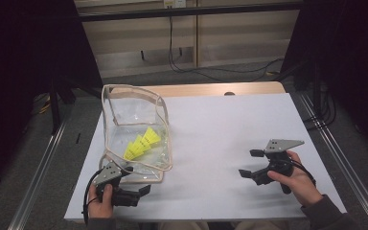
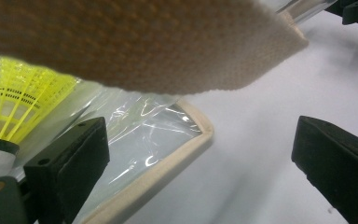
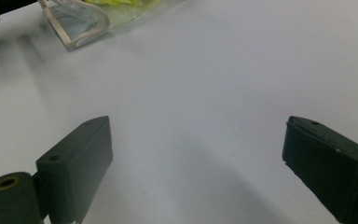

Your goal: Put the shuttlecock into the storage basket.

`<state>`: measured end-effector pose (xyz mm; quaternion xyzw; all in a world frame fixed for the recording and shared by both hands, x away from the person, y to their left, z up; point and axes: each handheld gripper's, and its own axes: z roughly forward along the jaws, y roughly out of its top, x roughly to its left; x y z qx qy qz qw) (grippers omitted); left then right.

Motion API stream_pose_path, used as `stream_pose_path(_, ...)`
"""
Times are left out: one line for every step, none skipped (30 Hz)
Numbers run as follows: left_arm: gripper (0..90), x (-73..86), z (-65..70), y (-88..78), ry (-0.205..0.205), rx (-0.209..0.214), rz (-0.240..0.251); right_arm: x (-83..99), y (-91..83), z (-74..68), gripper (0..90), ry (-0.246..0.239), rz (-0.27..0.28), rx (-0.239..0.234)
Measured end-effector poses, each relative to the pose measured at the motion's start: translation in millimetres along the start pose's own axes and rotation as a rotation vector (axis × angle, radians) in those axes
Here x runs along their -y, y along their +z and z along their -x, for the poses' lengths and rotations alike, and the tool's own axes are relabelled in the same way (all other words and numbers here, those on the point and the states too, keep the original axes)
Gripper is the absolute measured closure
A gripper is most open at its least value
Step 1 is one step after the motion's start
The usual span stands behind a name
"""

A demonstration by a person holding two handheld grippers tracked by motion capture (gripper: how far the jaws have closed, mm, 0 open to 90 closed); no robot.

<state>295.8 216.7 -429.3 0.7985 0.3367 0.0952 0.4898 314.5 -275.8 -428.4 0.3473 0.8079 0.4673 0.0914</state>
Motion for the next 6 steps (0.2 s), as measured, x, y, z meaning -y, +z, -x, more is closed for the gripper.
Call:
stream_pose_path(3.9,0.0,0.0,0.0,0.000,0.000,0.000,0.3,-0.2,0.2,8.3,0.002,0.005,-0.003)
stream_pose_path(4.0,0.0,0.0,-0.2,-0.002,-0.001,0.001,0.6,-0.5,0.4,8.3,0.001,0.005,0.000)
stream_pose_path(4.0,-0.1,0.0,-0.3,-0.001,-0.003,0.001,1.1,-0.7,0.6,8.2,0.002,0.004,0.002)
stream_pose_path(3.9,-0.1,0.1,-0.3,-0.002,-0.003,0.000,1.5,-0.7,0.8,8.2,0.002,0.004,0.002)
stream_pose_path(3.9,-0.2,0.1,-0.1,-0.003,-0.002,0.001,1.9,-0.8,1.0,8.2,0.003,0.003,0.001)
stream_pose_path(3.9,-0.2,0.1,-0.1,-0.003,-0.002,0.001,2.2,-0.9,1.2,8.2,0.003,0.003,0.002)
